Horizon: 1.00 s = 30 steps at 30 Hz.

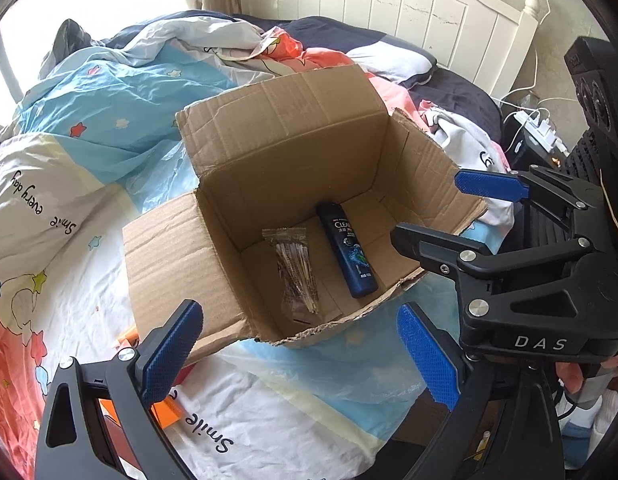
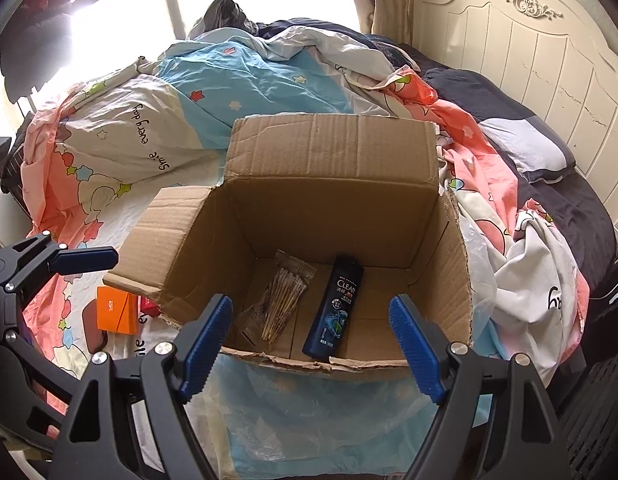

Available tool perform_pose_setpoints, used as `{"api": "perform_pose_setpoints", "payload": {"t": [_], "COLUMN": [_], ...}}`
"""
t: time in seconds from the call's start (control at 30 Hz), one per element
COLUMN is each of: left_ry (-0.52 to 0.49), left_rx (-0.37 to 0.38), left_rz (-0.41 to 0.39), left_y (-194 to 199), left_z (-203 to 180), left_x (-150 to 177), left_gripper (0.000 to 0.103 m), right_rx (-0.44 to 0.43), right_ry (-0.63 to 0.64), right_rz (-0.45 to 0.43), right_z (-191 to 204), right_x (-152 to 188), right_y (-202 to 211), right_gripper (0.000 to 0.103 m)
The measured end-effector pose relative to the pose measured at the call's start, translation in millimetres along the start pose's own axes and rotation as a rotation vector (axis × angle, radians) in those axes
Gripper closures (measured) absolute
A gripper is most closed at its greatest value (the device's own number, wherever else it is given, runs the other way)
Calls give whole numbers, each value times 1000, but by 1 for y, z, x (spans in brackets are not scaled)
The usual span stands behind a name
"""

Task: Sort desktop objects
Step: 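Withdraw both tools from the box back toward the remaining items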

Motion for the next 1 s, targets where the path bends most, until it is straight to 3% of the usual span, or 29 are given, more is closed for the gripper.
{"api": "perform_pose_setpoints", "payload": {"t": [0.67, 1.0], "left_ry": [-46, -21], "left_rx": [-90, -110], "left_rz": [-56, -56], "left_y": [45, 58], "left_z": [20, 58], "left_x": [38, 77], "left_gripper": [3, 2], "right_rx": [23, 29], "right_ry": [18, 61], "right_rz": [8, 14], "right_z": [34, 71], "right_x": [24, 33], "right_y": [29, 37], "right_gripper": [25, 25]}}
Point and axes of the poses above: each gripper's, at about its wrist camera, not at the fingertips, and y roughly against the way its jaws point, z to its left, x to its underside, the point moved 10 cm from there along -y, roughly the way its jaws point, and after that the axes turned 12 degrees about z, right-handed, at the moved point
